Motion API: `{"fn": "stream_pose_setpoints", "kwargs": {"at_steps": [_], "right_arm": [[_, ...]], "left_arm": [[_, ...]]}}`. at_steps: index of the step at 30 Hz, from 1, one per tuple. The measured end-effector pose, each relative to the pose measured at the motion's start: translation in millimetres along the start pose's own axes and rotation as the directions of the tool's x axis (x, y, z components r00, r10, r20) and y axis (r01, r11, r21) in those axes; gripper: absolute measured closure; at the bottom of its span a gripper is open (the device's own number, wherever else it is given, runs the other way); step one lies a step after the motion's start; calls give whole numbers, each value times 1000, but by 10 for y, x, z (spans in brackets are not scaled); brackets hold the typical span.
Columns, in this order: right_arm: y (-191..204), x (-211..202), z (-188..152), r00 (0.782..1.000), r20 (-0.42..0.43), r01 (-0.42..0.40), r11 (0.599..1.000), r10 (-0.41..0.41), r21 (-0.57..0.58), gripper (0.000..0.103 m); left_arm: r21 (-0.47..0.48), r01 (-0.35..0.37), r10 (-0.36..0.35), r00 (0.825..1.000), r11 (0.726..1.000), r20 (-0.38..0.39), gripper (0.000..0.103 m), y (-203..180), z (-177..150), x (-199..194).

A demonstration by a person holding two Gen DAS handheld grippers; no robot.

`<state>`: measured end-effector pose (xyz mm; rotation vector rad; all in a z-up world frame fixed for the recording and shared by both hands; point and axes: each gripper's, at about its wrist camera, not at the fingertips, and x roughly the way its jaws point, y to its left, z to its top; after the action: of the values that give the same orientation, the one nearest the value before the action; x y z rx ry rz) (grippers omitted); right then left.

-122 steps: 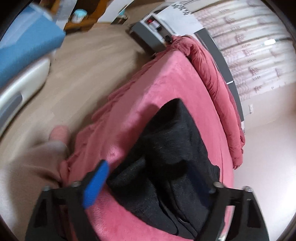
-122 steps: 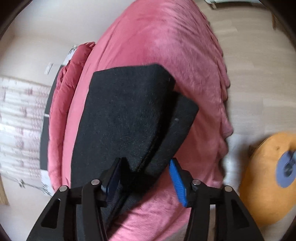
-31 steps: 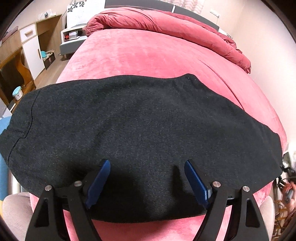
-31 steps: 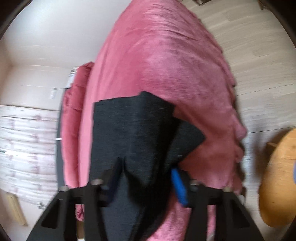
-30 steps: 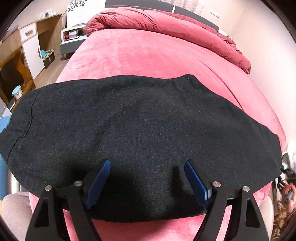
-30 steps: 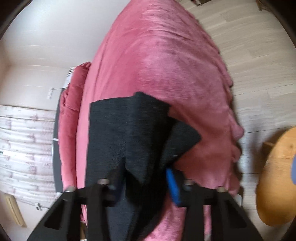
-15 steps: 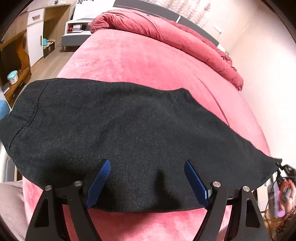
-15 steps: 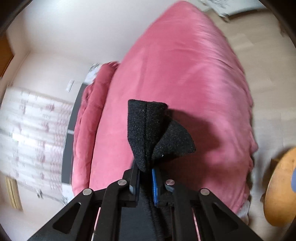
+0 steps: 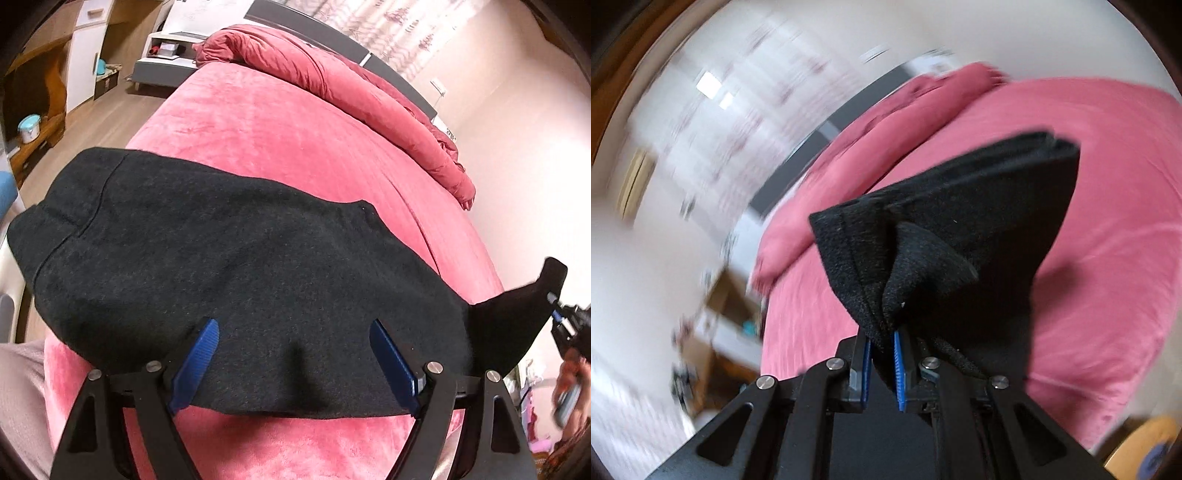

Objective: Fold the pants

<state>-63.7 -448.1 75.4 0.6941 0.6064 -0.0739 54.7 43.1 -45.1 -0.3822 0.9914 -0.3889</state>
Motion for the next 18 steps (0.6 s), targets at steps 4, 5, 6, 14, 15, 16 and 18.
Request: {"fn": "stream_pose_setpoints", "kwargs": {"at_steps": [4, 5, 6, 14, 15, 16, 18], "right_arm": [[560, 434, -602, 984, -177, -45, 963, -2, -265, 93], [655, 564, -802, 972, -235, -66, 943, -13, -326, 93], [735, 682, -1001, 955, -296, -89, 925, -26, -370, 93], [738, 1276, -2165, 850, -456, -76, 794, -265, -603, 77], [717, 1239, -2137, 853, -468, -85, 823, -232, -562, 71], [667, 1188, -2091, 856, -477, -85, 856, -199, -510, 67], [614, 1113, -2054, 857, -488, -87, 887, -165, -453, 66]], "left_arm": [[-16, 5, -5, 1000, 1000, -4, 18, 61, -49, -18], [-17, 4, -4, 1000, 1000, -3, 18, 68, -60, -23], [-18, 4, -4, 1000, 1000, -5, 18, 67, -69, -25], [38, 13, -13, 1000, 999, -14, 17, -75, -127, -33], [46, 12, -12, 1000, 999, -17, 17, -100, -141, -19], [50, 15, -14, 1000, 999, -23, 17, -121, -151, -3], [64, 32, -29, 999, 997, -41, 17, -183, -184, 28]]}}
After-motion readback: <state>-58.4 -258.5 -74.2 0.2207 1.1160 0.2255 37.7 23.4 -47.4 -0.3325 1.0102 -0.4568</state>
